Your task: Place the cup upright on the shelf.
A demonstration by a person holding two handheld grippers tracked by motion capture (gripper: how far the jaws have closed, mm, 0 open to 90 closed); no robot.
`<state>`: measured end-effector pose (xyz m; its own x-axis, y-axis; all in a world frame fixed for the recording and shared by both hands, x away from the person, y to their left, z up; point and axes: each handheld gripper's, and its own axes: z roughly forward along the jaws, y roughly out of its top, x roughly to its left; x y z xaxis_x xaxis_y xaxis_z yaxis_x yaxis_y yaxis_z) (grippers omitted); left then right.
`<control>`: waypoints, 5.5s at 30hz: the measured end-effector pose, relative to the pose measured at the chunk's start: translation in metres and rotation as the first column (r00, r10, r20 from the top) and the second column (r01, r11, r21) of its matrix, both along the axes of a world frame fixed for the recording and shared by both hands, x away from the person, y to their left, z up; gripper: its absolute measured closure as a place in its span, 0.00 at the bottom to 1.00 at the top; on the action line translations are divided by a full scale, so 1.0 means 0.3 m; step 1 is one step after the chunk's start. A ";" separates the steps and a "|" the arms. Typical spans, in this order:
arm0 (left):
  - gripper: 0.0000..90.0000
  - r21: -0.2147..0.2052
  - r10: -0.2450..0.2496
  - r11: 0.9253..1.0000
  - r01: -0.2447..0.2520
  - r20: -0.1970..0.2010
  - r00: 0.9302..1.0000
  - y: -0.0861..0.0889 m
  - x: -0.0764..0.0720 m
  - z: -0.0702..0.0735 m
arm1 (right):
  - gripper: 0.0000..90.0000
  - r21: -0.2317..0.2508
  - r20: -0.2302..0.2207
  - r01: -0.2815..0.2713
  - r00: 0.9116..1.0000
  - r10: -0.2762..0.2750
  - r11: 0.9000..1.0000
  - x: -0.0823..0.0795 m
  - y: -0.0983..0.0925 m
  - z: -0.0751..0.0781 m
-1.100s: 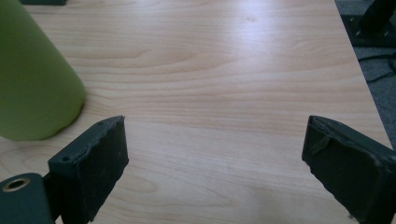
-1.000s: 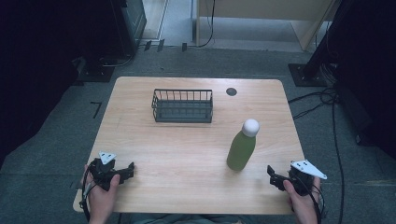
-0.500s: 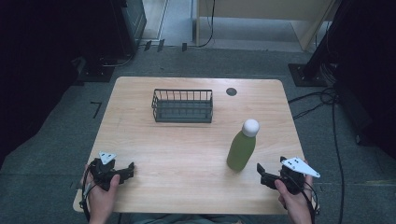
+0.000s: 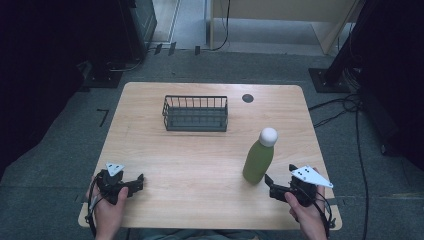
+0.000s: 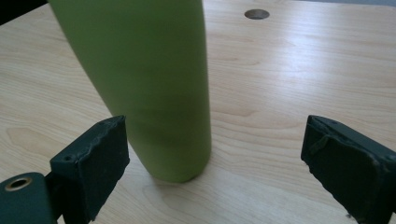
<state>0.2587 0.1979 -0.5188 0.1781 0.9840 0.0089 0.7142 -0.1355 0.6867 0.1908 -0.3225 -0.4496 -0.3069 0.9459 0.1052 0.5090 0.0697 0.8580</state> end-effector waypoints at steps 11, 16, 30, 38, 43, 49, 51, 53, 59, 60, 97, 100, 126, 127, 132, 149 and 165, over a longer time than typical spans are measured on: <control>0.00 0.000 0.000 1.000 0.000 0.000 1.000 0.000 0.000 0.000 | 0.10 0.017 0.018 -0.037 0.999 0.036 0.999 0.007 0.046 0.021; 0.00 0.000 0.000 1.000 0.000 0.000 1.000 0.000 0.000 0.000 | 0.11 0.025 0.024 -0.048 0.999 0.047 0.999 0.011 0.059 0.023; 0.00 0.000 0.000 1.000 0.000 0.000 1.000 0.000 0.000 0.000 | 0.13 0.079 0.039 -0.075 0.997 0.072 0.994 0.045 0.109 0.022; 0.00 0.000 0.000 1.000 0.000 0.000 1.000 0.000 0.000 0.000 | 0.14 0.089 0.051 -0.046 0.998 0.041 0.995 0.074 0.128 0.024; 0.00 0.000 0.000 1.000 0.000 0.000 1.000 0.000 0.000 0.000 | 0.15 0.079 0.054 -0.025 0.998 0.020 0.997 0.097 0.144 0.029; 0.00 0.000 0.000 1.000 0.000 0.000 1.000 0.000 0.000 0.000 | 0.17 0.077 0.063 0.007 0.998 -0.012 0.997 0.122 0.157 0.030; 0.00 0.000 0.000 1.000 0.000 0.000 1.000 0.000 0.000 0.000 | 0.18 0.070 0.069 0.013 0.997 -0.018 0.997 0.129 0.163 0.029; 0.00 0.000 0.000 1.000 0.000 0.000 1.000 0.000 0.000 0.000 | 0.19 0.067 0.076 0.026 0.997 -0.031 0.997 0.140 0.175 0.026; 0.00 0.000 0.000 1.000 0.000 0.000 1.000 0.000 0.000 0.000 | 0.21 0.057 0.093 0.043 0.995 -0.048 0.997 0.148 0.185 0.025; 0.00 0.000 0.000 1.000 0.000 0.000 1.000 0.000 0.000 0.000 | 0.21 0.054 0.098 0.047 0.994 -0.052 0.997 0.148 0.186 0.025; 0.00 0.002 -0.002 1.000 0.002 0.000 1.000 0.001 0.000 0.000 | 0.23 0.055 0.142 0.022 0.989 -0.030 0.998 0.207 0.258 0.107; 0.00 0.001 -0.002 1.000 0.002 0.000 1.000 0.001 0.000 0.000 | 0.23 0.055 0.146 0.019 0.989 -0.027 0.998 0.212 0.265 0.114; 0.00 0.003 -0.003 1.000 0.003 -0.002 1.000 0.001 0.000 0.001 | 0.23 0.050 0.178 -0.032 0.984 0.023 0.998 0.297 0.381 0.200; 0.00 0.001 -0.002 1.000 0.002 -0.002 1.000 0.001 0.000 0.001 | 0.23 0.050 0.180 -0.033 0.983 0.024 0.998 0.301 0.385 0.202; 0.00 0.002 -0.003 1.000 0.003 -0.002 1.000 0.001 0.000 0.001 | 0.23 0.045 0.185 -0.039 0.982 0.030 0.998 0.323 0.411 0.218; 0.00 -0.001 0.000 1.000 0.000 -0.001 1.000 0.000 0.000 0.001 | 0.23 0.029 0.196 -0.041 0.980 0.035 0.999 0.415 0.475 0.275; 0.00 0.000 -0.001 1.000 0.001 -0.001 1.000 0.000 0.000 0.001 | 0.23 0.021 0.189 -0.030 0.982 0.025 0.999 0.507 0.522 0.310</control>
